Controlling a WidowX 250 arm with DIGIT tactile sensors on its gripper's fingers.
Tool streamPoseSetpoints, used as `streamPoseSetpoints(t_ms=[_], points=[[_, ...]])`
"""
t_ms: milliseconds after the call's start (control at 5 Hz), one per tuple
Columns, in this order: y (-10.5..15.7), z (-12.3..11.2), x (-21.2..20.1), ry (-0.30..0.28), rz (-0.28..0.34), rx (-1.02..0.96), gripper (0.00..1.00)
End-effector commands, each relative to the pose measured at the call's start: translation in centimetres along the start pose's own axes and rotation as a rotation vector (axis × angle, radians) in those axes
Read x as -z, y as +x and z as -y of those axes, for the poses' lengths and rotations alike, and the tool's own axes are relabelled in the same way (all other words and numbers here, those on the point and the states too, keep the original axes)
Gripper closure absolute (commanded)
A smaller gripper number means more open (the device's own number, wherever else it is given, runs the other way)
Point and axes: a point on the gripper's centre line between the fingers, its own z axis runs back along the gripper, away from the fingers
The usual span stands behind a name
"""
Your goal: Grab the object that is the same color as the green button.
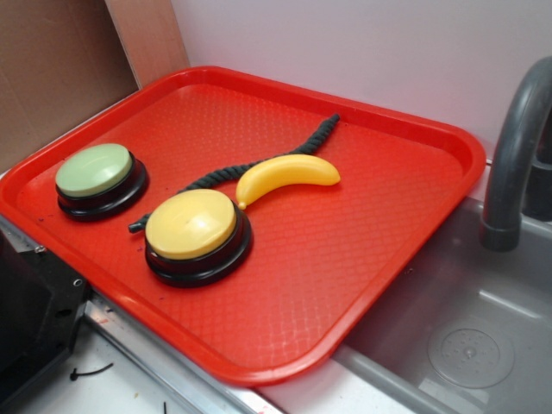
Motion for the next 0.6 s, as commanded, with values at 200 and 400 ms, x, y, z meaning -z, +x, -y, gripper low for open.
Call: streamPoseSetpoints(t_ms=[200,400], points=[[1.0,-0.4,1.5,-0.002,-0.022,-0.031,0.0],[1.6,-1.1,3.4,-0.003,0.002,-0.084,0.0]])
